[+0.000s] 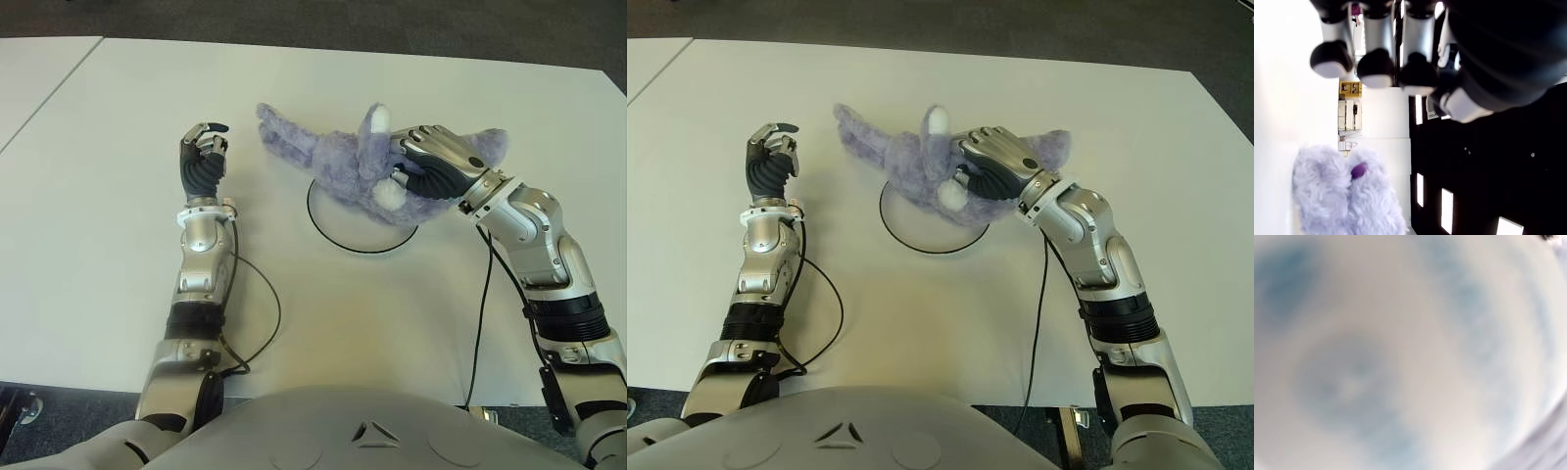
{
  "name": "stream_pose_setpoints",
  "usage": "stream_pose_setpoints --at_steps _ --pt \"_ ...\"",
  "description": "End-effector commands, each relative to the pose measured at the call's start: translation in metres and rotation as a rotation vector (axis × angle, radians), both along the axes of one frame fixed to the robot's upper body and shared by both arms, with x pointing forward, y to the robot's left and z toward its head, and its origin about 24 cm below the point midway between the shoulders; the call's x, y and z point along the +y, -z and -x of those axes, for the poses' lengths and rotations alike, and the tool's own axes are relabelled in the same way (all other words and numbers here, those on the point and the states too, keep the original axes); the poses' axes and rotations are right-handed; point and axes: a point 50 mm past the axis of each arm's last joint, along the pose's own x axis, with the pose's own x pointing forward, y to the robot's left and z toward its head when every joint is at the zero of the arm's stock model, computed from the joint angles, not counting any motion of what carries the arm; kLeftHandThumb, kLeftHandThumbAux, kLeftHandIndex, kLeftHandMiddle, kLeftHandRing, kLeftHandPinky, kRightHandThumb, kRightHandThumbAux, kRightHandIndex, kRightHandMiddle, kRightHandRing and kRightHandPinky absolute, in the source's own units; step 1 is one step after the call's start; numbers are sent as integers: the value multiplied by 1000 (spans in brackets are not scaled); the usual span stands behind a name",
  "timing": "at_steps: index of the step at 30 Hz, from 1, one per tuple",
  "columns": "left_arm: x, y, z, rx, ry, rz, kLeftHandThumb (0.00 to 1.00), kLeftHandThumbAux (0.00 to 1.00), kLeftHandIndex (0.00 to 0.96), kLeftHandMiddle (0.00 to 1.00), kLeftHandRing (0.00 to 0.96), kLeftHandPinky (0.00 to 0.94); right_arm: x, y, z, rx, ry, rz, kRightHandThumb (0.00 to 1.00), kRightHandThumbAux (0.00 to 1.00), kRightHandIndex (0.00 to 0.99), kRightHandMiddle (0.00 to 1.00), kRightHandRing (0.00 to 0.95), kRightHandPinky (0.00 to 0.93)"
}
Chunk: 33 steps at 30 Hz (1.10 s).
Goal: Put the doll into the plate.
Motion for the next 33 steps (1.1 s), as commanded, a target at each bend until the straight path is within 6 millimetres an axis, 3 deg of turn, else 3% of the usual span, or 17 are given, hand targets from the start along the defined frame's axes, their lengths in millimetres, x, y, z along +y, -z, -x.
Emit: stream_pose_setpoints --at_steps 1,10,18,20,23,26,33 --pt "-5 34 18 130 -30 50 714 701 443 855 863 866 -3 9 1 13 5 19 843 670 432 483 619 644" --pt "-6 34 19 131 -28 52 714 701 443 854 863 866 -4 10 2 15 -1 -3 835 679 386 544 587 609" --pt "-7 34 19 131 -27 49 713 701 443 859 867 868 -4 11 3 23 -10 -17 826 686 369 518 526 551" --pt "-7 34 19 131 -28 49 713 701 443 858 866 867 -4 12 3 30 -17 -18 749 700 394 454 486 513" --pt "-8 34 19 134 -29 46 714 701 443 854 863 864 -4 13 3 59 -45 -22 575 550 278 333 372 403" --pt "-8 34 19 137 -28 42 713 701 443 852 861 864 -5 13 4 95 -74 -36 491 482 210 245 284 313" --pt "-8 33 19 137 -28 37 713 701 443 855 864 868 -11 2 1 232 -142 -63 442 391 102 74 110 172"
